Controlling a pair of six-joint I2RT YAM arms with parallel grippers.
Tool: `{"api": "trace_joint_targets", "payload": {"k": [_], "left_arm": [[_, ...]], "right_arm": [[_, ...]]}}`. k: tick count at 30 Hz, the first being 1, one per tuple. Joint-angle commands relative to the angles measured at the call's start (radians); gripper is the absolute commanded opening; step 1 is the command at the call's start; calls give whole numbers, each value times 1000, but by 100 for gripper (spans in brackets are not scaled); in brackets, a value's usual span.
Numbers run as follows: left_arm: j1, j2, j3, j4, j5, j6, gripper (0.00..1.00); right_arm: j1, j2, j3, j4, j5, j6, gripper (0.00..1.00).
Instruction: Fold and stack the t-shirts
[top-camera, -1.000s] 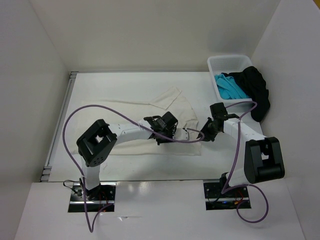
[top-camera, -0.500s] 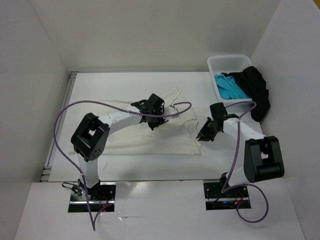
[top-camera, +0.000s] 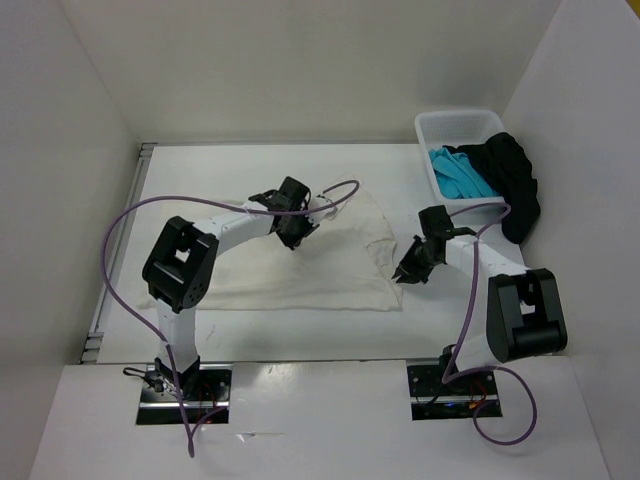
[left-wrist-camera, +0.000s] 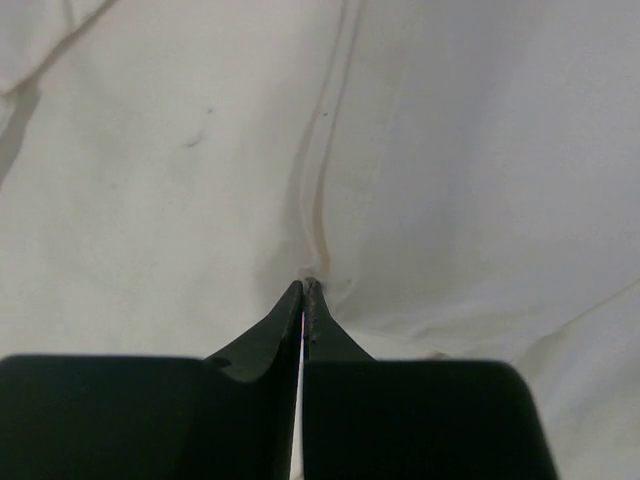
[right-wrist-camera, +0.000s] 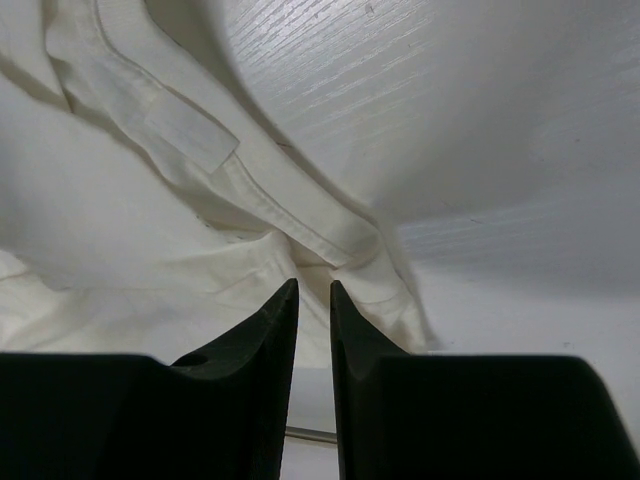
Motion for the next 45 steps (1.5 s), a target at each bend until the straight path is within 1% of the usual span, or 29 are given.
{"api": "trace_joint_targets", "payload": {"k": [1, 2, 3, 4, 5, 6, 7, 8, 10, 11, 12, 13, 17, 18, 19, 21, 23, 25, 26, 28, 29, 31, 32, 33, 35, 39, 41, 42, 45], "left_arm": [[15, 2, 35, 0, -16, -35, 0], [15, 2, 24, 0, -7, -35, 1], [15, 2, 24, -9, 2, -35, 5], [15, 2, 24, -18, 14, -35, 12], [15, 2, 24, -18, 15, -35, 34], [15, 2, 24, -18, 27, -35, 47], [15, 2, 24, -18, 27, -35, 55], [15, 2, 24, -18, 27, -35, 58], [24, -12, 33, -18, 1, -44, 63], [24, -12, 33, -28, -8, -45, 65], [34, -28, 44, -28, -19, -45, 66], [34, -50, 44, -44, -47, -45, 68], [56, -139, 72, -101, -122, -34, 70], [70, -165, 44, -101, -143, -20, 72], [88, -218, 21, -101, -203, -6, 73], [113, -272, -37, -101, -275, 4, 74], [175, -334, -125, -129, -344, 5, 76], [240, -386, -175, -169, -344, -5, 77], [313, -404, -224, -181, -344, -14, 77], [393, -467, -273, -209, -344, -14, 77], [469, -489, -295, -218, -335, 0, 77], [550, -551, -356, -245, -322, 20, 78], [624, -570, -375, -246, -312, 32, 78], [660, -599, -390, -273, -294, 58, 80], [744, -608, -431, -282, -294, 83, 81], [868, -622, -478, -314, -282, 153, 83], [912, -622, -488, -315, -282, 176, 84], [956, -607, -505, -305, -310, 204, 84], [1051, -553, -514, -292, -311, 245, 84]], "right_arm": [[8, 10, 3, 35, 4, -16, 24], [8, 10, 3, 35, 4, -16, 27], [8, 19, 3, 35, 4, -16, 28], [8, 19, 3, 35, 4, -25, 31], [17, 19, 12, 35, 4, -25, 33], [17, 19, 12, 35, 4, -25, 35], [17, 19, 12, 35, 13, -25, 37], [17, 19, 12, 25, 13, -25, 44], [27, -1, 22, 0, 43, -15, 53], [39, -1, 22, -14, 62, -14, 65], [59, -18, 34, -29, 98, 2, 71], [70, -18, 34, -43, 114, 21, 76], [143, -58, 45, -123, 152, 82, 91], [161, -58, 45, -133, 162, 97, 100], [198, -68, 29, -134, 172, 113, 100], [226, -68, -3, -146, 172, 160, 100], [247, -68, -29, -134, 173, 188, 100], [248, -68, -66, -100, 156, 203, 100], [248, -68, -75, -91, 143, 203, 100], [258, -49, -75, -91, 143, 203, 100], [258, -49, -75, -91, 143, 203, 100], [269, -39, -66, -91, 143, 203, 100], [269, -39, -66, -91, 143, 203, 100], [280, -39, -66, -80, 152, 203, 100], [280, -39, -77, -71, 153, 203, 100], [280, -49, -87, -35, 153, 203, 100], [280, -38, -87, -35, 153, 203, 100], [280, -38, -87, -35, 153, 203, 100], [280, -52, -98, -46, 178, 214, 100]]}}
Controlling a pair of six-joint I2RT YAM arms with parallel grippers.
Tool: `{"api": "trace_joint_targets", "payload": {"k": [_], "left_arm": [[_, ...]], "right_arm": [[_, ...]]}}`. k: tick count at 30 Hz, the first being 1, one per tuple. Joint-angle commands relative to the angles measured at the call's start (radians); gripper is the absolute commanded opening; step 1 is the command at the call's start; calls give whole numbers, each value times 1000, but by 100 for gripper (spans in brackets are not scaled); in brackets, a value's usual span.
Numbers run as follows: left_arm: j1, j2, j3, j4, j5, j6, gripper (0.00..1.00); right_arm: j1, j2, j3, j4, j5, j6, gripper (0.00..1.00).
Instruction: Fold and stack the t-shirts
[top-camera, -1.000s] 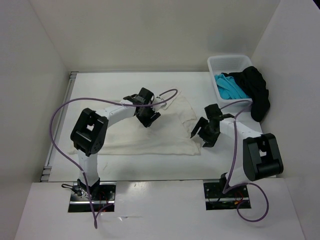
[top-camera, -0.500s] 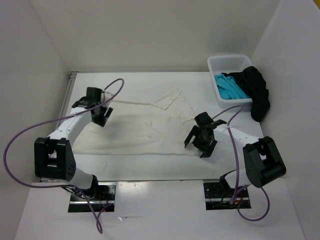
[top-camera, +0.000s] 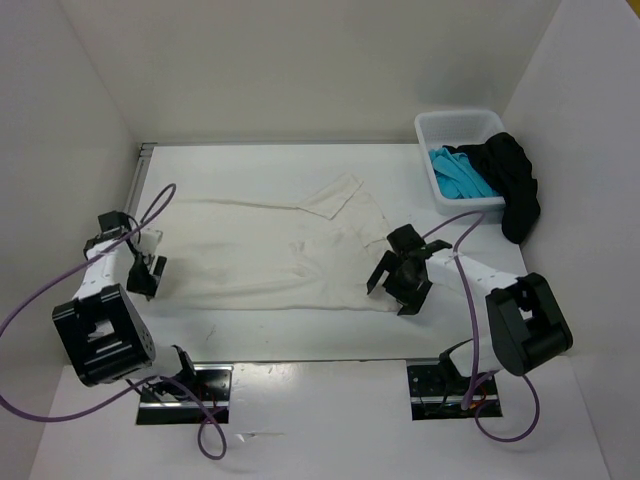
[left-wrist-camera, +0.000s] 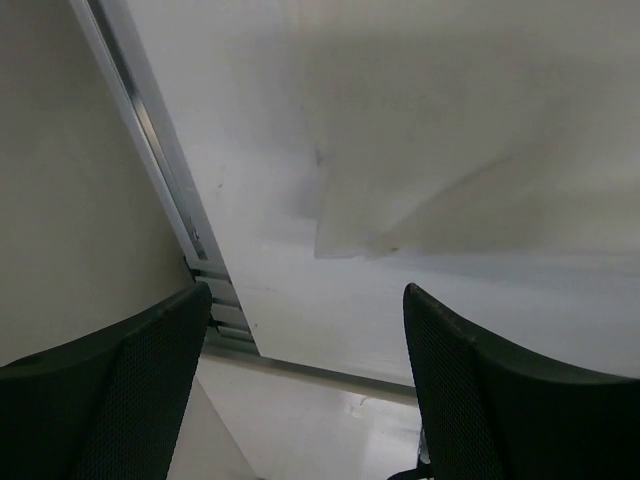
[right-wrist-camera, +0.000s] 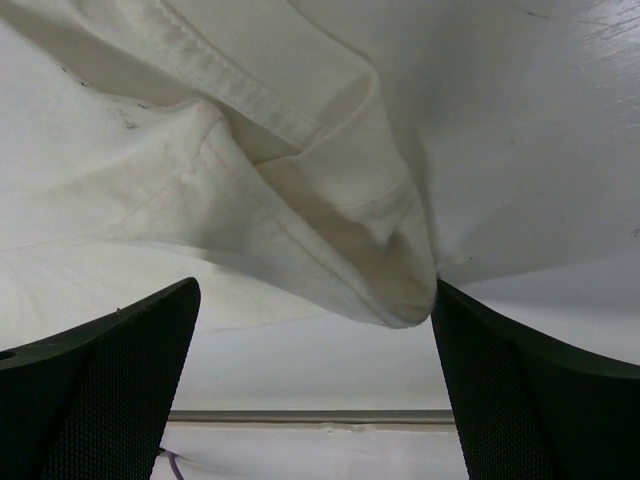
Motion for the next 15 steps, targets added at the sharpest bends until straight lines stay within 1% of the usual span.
{"api": "trace_joint_targets", "payload": {"k": [1, 5, 7, 8, 9, 10, 11, 12, 13, 15], "left_arm": [[93, 59, -22, -8, -5, 86, 84], [114, 144, -40, -8, 27, 95, 84], [114, 157, -40, -8, 59, 95, 84], [114, 168, -40, 3, 59, 95, 84], [114, 177, -50, 3, 71, 95, 84], [114, 186, -50, 16, 72, 95, 83], [114, 204, -63, 30, 72, 107, 80], [114, 214, -63, 30, 72, 107, 74], [114, 223, -80, 45, 72, 107, 58], [114, 250, -94, 47, 97, 118, 41]], "right_arm": [[10, -25, -24, 30, 54, 28, 100], [10, -39, -34, 19, 95, 41, 100], [10, -24, -34, 31, 115, 41, 100], [10, -14, -34, 31, 115, 41, 98], [10, -1, -34, 40, 115, 41, 94], [10, 0, -34, 41, 115, 41, 82], [10, 0, -34, 41, 115, 41, 73], [10, 0, -34, 50, 115, 41, 62], [10, -14, -43, 50, 115, 41, 41], [10, -26, -43, 50, 115, 41, 23]]}}
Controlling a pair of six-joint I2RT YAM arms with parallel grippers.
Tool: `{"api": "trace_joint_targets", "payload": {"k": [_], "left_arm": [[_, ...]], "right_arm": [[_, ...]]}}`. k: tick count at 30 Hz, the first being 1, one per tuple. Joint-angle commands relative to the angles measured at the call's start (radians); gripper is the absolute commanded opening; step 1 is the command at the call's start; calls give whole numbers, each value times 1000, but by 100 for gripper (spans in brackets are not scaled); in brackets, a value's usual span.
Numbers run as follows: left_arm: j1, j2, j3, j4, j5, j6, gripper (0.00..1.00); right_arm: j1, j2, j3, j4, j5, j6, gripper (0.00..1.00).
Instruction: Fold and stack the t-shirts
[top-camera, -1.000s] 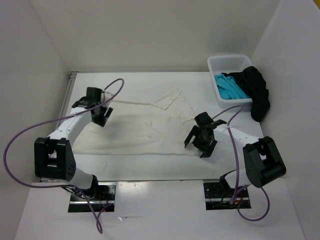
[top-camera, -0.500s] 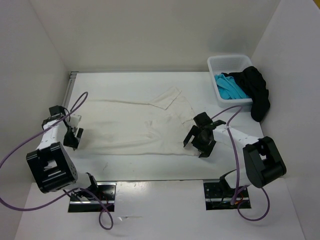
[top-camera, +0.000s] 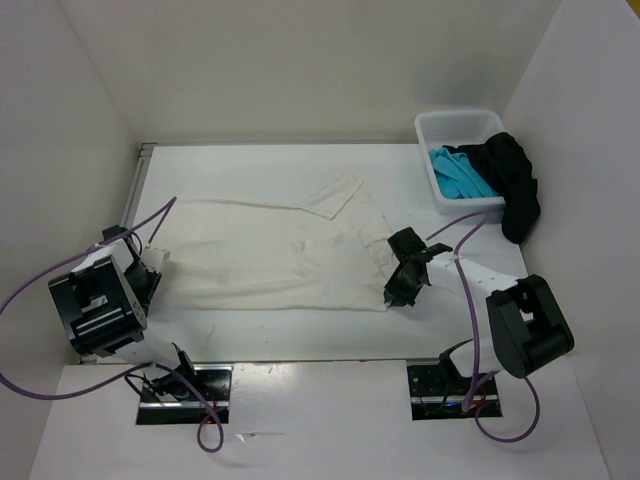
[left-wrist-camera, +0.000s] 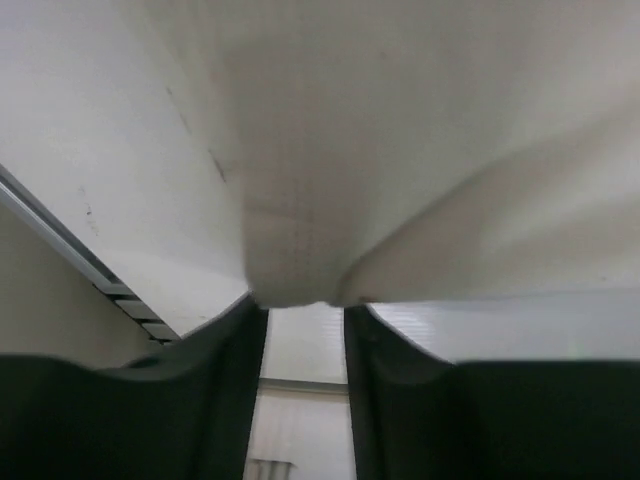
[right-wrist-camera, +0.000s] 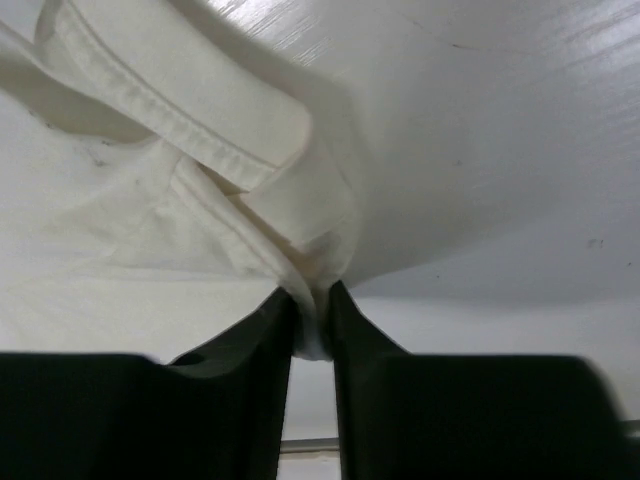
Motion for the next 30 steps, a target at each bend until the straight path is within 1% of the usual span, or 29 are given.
{"api": "trace_joint_targets", "payload": {"k": [1, 2, 3, 4, 7, 8, 11, 12, 13, 16, 17, 19, 21, 24, 25, 27, 28, 29, 30], "left_arm": [[5, 49, -32, 36, 48, 29, 31], [5, 60, -32, 36, 58, 29, 11], [5, 60, -32, 36, 58, 29, 4], [5, 60, -32, 36, 58, 29, 0], [5, 32, -32, -8, 49, 56, 0], [5, -10, -32, -34, 40, 67, 0], [5, -121, -59, -99, 0, 124, 0], [5, -148, -70, -117, -10, 137, 0], [5, -193, -70, -136, -30, 162, 0], [5, -247, -79, -229, -78, 203, 0], [5, -247, -79, -243, -90, 203, 0], [5, -268, -107, -255, -133, 219, 0], [5, -268, -119, -255, -159, 245, 0], [14, -281, -130, -255, -196, 254, 0], [14, -281, -139, -265, -196, 263, 0], [14, -252, -139, -265, -225, 263, 0], [14, -242, -139, -255, -225, 263, 0], [24, -242, -139, -255, -236, 263, 0], [34, -230, -139, -255, -236, 263, 0]], "right_arm": [[9, -13, -25, 34, 31, 10, 13], [9, -24, -25, 34, 31, 10, 0], [9, -24, -25, 34, 20, 10, 0], [9, -24, -25, 34, 20, 10, 0], [28, -42, -25, -1, -4, 36, 0], [41, -67, -25, -57, 9, 47, 0], [132, -137, -4, -171, 40, 104, 0], [201, -154, -4, -188, 40, 127, 0], [228, -168, 8, -213, 31, 185, 0], [291, -217, 18, -306, 22, 237, 0], [303, -235, 27, -346, 22, 263, 0], [337, -295, 27, -369, 22, 291, 0], [337, -349, 27, -407, 13, 331, 0], [347, -398, 38, -478, 31, 377, 5], [358, -435, 38, -478, 31, 391, 11], [415, -464, 38, -501, 43, 470, 17], [441, -475, 38, -521, 57, 503, 22], [502, -484, 38, -532, 69, 535, 45], [531, -484, 38, -541, 69, 587, 65]]}}
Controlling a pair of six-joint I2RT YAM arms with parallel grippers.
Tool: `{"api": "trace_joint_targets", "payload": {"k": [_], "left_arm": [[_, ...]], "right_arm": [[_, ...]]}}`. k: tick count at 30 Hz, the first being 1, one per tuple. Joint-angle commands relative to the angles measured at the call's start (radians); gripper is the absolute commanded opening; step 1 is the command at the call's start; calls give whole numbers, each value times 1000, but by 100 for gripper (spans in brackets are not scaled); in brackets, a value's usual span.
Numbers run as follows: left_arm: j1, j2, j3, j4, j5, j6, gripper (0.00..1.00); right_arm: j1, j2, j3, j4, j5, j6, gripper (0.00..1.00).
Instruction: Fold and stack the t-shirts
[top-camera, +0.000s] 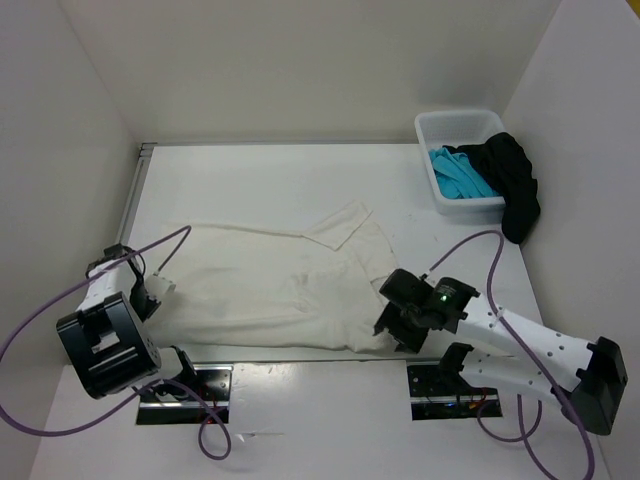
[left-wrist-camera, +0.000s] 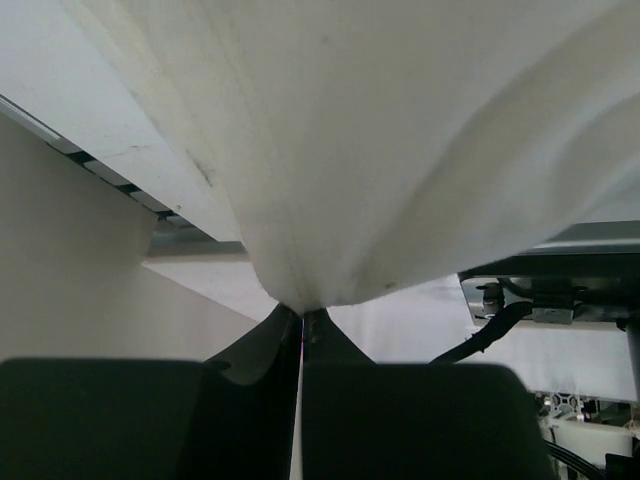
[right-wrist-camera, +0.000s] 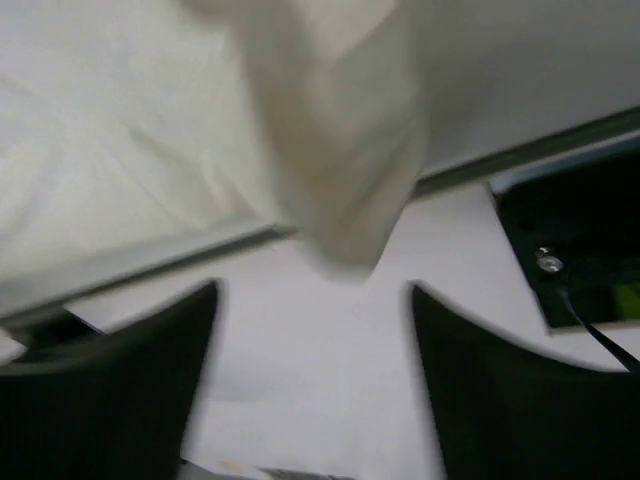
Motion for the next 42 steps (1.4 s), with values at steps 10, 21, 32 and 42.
{"api": "trace_joint_targets", "payload": {"k": [10, 21, 32, 42], "left_arm": [[76, 39, 161, -121, -53, 45, 71], [-61, 416, 790, 58, 478, -271, 81], [-180, 749, 968, 296, 610, -506, 83], [-189, 846, 968, 339, 576, -538, 87]], "right_arm": [[142, 201, 418, -216, 237, 6, 100], [-266, 890, 1023, 208, 221, -751, 100], [-502, 1328, 1375, 197, 205, -954, 99], [-583, 1444, 1360, 240, 49, -964, 82]]}}
